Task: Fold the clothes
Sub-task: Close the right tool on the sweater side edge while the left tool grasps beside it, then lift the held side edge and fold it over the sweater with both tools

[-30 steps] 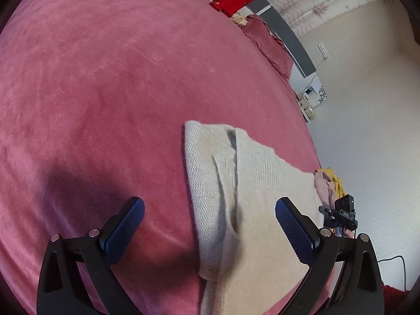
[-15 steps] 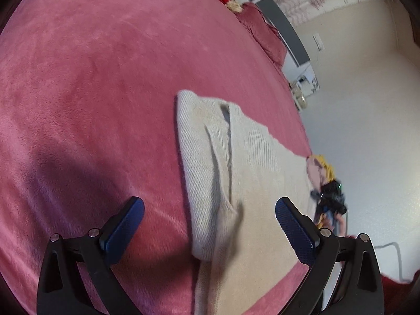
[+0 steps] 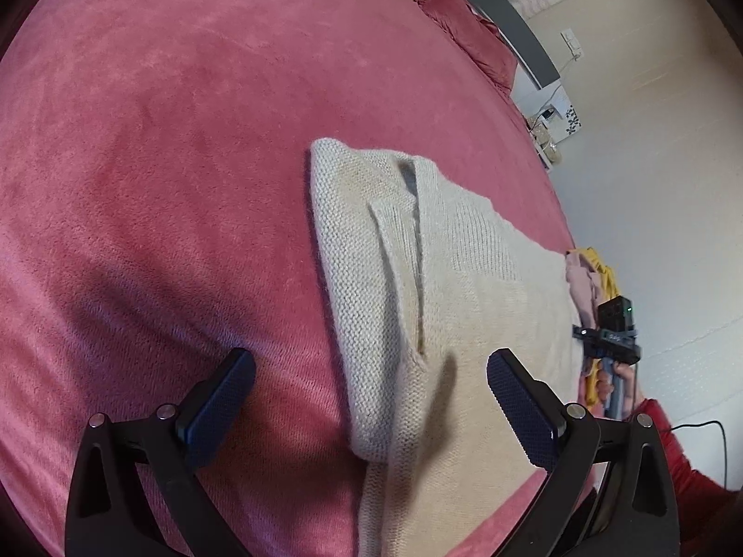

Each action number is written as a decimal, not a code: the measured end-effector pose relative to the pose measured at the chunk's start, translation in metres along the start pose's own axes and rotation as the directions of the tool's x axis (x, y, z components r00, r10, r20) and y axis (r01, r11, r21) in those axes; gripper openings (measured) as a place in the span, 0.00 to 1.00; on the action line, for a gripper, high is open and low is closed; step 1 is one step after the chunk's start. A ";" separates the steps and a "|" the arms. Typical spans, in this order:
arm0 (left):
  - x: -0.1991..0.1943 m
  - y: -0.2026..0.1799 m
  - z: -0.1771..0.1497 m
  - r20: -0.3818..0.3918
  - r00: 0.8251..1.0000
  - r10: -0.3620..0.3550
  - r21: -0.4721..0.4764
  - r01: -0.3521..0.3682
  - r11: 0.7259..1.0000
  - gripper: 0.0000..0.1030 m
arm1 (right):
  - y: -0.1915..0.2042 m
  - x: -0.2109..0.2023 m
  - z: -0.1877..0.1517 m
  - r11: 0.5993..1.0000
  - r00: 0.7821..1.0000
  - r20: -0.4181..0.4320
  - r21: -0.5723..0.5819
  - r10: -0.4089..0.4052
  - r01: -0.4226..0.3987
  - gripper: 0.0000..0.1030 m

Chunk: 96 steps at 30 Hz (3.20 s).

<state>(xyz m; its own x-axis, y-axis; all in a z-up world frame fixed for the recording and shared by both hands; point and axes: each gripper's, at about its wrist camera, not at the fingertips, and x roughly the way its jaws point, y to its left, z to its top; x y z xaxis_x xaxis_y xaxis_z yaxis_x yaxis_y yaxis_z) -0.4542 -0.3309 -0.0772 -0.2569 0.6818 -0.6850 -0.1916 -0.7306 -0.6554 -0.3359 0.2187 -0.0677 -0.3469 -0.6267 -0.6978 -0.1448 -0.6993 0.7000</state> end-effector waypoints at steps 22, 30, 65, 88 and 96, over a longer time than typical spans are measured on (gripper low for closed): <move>0.021 0.004 0.004 -0.031 0.945 -0.326 -0.150 0.318 0.936 0.98 | -0.008 0.002 0.004 1.000 1.000 -0.004 0.014 0.022 -0.022 0.21; 0.008 0.007 0.002 0.019 0.911 -0.413 -0.151 0.411 0.899 0.40 | -0.009 0.003 0.005 1.000 0.999 -0.016 0.008 0.028 -0.027 0.21; -0.007 -0.153 -0.045 0.263 0.856 0.445 0.312 -0.512 0.800 0.16 | 0.170 -0.030 -0.023 0.903 0.923 0.243 -0.241 -0.298 0.355 0.13; -0.297 0.009 -0.125 0.467 0.622 0.629 -0.162 -0.639 0.752 0.16 | 0.468 0.152 0.025 0.714 0.974 0.158 -0.662 -0.162 0.226 0.10; -0.266 0.167 -0.182 0.314 0.607 0.730 -0.468 -0.570 0.675 0.17 | 0.481 0.341 0.058 0.703 0.967 0.052 -0.678 -0.249 0.217 0.10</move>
<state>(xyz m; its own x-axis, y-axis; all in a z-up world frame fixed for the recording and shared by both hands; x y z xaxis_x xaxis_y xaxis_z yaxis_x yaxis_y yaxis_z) -0.2453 -0.6273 -0.0622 -0.5930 -0.1316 -0.7944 0.4609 -0.8644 -0.2009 -0.5777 -0.3113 0.0396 -0.3478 -0.4143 -0.8411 0.4508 -0.8605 0.2374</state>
